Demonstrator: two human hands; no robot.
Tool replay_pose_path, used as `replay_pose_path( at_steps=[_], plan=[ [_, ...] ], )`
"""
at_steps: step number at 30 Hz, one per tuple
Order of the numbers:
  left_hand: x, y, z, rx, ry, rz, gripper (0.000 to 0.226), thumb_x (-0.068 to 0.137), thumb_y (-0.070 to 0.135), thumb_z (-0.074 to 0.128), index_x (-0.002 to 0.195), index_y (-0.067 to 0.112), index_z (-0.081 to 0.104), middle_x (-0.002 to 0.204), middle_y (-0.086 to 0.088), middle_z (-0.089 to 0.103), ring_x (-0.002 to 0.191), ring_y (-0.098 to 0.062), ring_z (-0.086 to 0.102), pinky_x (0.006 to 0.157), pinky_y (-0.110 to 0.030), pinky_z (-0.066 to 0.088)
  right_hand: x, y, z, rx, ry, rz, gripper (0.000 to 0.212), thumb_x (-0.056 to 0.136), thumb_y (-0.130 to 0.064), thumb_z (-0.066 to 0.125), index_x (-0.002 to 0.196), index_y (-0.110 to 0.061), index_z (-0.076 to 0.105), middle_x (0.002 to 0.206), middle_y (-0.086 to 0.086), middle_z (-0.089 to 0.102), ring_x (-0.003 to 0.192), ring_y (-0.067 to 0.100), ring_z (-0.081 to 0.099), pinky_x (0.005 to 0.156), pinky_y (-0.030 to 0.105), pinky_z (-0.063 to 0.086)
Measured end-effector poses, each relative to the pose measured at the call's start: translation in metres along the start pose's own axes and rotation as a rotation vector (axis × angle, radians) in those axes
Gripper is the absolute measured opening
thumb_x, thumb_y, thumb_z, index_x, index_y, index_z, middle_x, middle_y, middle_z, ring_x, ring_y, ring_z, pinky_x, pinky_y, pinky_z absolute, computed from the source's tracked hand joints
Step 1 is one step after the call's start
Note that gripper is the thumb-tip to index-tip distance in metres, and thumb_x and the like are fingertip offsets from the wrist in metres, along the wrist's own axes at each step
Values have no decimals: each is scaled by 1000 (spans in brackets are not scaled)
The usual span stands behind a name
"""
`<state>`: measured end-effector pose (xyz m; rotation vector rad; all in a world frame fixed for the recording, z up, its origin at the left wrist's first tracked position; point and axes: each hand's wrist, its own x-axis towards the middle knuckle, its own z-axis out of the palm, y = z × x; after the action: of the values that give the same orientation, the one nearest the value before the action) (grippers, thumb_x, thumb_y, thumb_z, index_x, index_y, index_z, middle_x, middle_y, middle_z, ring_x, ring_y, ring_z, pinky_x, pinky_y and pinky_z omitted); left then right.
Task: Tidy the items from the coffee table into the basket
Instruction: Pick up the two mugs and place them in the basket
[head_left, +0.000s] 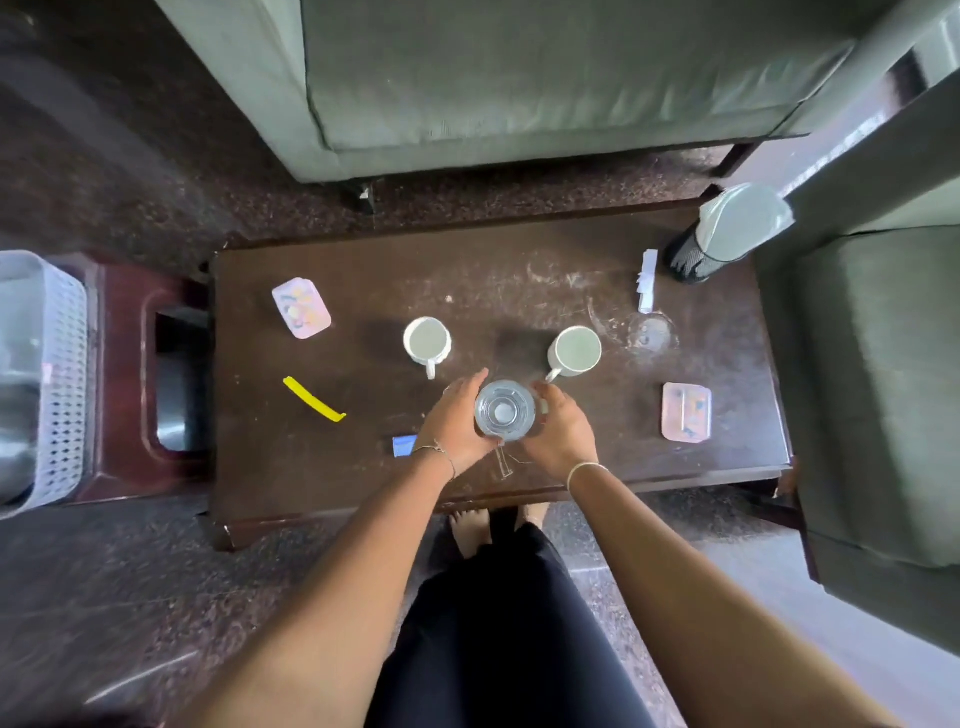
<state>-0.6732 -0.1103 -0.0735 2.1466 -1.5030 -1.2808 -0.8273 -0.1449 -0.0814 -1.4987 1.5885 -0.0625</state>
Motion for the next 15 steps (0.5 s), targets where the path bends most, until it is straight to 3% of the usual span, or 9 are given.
replay_pose_path(
  at_steps=[3, 5, 9, 15],
  plan=[
    [12, -3, 17, 84, -55, 33, 104, 69, 23, 82, 151, 16, 17, 156, -8, 24, 146, -20, 20, 116, -30, 25, 7, 2, 7, -65, -48, -1, 80, 70, -32, 76, 141, -24, 39, 134, 6, 54, 117, 26, 56, 94, 33, 44],
    [22, -7, 26, 157, -79, 54, 103, 72, 21, 79, 151, 16, 13, 157, -11, 21, 146, -21, 19, 117, -32, 25, 14, 5, 11, -107, -82, -26, 83, 71, -32, 76, 143, -26, 35, 137, 4, 52, 117, 26, 57, 94, 34, 45],
    [32, -12, 37, 217, -91, 60, 100, 72, 23, 78, 151, 20, 15, 151, -11, 29, 139, -24, 33, 114, -34, 32, 21, 11, 16, -137, -76, -66, 72, 73, -31, 72, 137, -29, 38, 128, 5, 58, 106, 30, 63, 87, 36, 48],
    [38, -10, 32, 245, -77, 47, 92, 63, 27, 80, 139, 25, 29, 136, -6, 44, 117, -26, 54, 96, -34, 45, 26, 11, 15, -152, -62, -114, 60, 71, -32, 72, 125, -30, 46, 111, 1, 65, 95, 27, 65, 78, 31, 47]
  ],
)
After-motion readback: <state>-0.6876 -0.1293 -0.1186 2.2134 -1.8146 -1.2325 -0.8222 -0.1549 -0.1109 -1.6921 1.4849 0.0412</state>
